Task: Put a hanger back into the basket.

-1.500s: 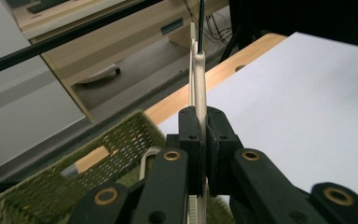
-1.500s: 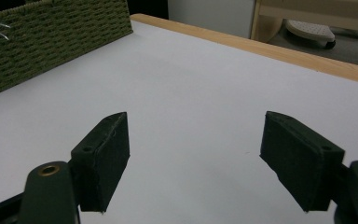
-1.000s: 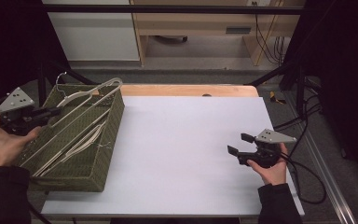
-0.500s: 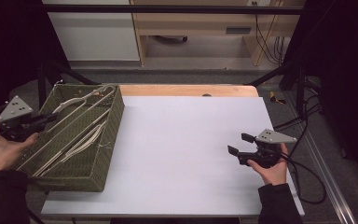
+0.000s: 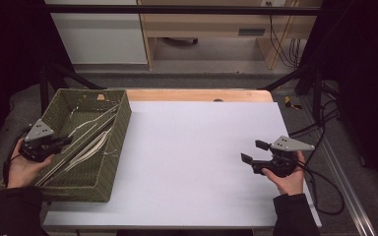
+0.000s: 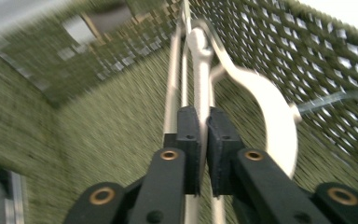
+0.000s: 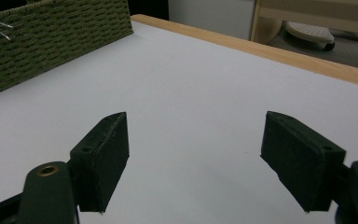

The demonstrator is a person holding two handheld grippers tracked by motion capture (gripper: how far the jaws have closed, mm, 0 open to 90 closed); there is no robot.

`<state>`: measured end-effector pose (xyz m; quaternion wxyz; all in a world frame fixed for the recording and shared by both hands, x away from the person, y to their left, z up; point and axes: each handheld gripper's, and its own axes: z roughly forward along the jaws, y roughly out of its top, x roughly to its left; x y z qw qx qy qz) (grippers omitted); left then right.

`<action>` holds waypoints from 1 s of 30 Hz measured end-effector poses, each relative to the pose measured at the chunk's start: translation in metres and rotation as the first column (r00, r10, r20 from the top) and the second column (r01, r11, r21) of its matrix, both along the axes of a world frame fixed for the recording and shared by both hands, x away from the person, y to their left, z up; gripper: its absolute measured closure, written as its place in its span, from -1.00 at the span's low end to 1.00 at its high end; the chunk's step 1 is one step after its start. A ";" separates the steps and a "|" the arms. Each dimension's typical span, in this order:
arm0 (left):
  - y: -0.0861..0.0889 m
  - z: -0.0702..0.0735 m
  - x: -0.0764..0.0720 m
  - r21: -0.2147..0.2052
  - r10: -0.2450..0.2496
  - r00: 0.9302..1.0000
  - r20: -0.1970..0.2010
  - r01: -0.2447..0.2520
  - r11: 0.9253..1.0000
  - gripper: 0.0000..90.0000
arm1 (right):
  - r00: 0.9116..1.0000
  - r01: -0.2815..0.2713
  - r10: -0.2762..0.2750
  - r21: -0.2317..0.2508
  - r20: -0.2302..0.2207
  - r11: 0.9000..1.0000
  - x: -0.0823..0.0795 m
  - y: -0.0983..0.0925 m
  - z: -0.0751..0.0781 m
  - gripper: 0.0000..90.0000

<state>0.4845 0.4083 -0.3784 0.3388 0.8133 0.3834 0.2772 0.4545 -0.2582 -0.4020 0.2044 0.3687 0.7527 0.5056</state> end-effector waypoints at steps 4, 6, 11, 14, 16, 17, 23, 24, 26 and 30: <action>-0.001 -0.009 0.000 0.002 -0.033 0.997 -0.069 0.033 0.999 0.79 | 1.000 -0.002 0.002 0.004 -0.005 1.000 0.000 0.000 0.000 -0.47; -0.006 -0.012 0.000 0.005 -0.047 0.995 -0.090 0.048 0.999 0.75 | 1.000 -0.002 0.002 0.004 -0.006 1.000 0.000 0.000 0.000 -0.47; -0.014 -0.017 0.002 -0.010 -0.060 0.986 -0.156 0.059 0.998 0.66 | 1.000 -0.003 0.003 0.005 -0.006 1.000 0.000 0.000 0.000 -0.47; -0.014 -0.016 0.002 -0.029 -0.063 0.985 -0.158 0.059 0.998 0.44 | 1.000 -0.002 0.002 0.004 -0.008 1.000 0.000 0.000 0.000 -0.47; -0.014 -0.012 0.000 -0.069 -0.078 0.987 -0.138 0.069 0.995 0.35 | 1.000 -0.003 0.003 0.003 -0.008 1.000 0.000 0.000 -0.001 -0.47; -0.014 -0.012 0.000 -0.069 -0.078 0.987 -0.138 0.069 0.995 0.31 | 1.000 -0.003 0.003 0.004 -0.008 1.000 0.000 0.000 -0.001 -0.47; -0.024 0.012 -0.009 -0.143 -0.085 0.996 -0.020 0.081 0.986 -0.14 | 1.000 -0.004 0.004 0.000 -0.003 1.000 0.000 -0.001 0.000 -0.47; -0.032 0.018 -0.012 -0.172 -0.076 0.997 0.031 0.080 0.982 -0.25 | 1.000 -0.001 0.001 0.003 -0.001 1.000 0.000 -0.001 0.000 -0.47; -0.041 0.023 -0.016 -0.201 -0.081 0.994 0.073 0.094 0.975 -0.40 | 1.000 0.003 -0.003 0.009 -0.006 1.000 -0.001 -0.002 0.001 -0.47; -0.062 0.029 -0.023 -0.226 -0.091 0.988 0.125 0.118 0.967 -0.69 | 1.000 0.008 -0.007 0.009 -0.005 1.000 -0.001 -0.003 0.000 -0.48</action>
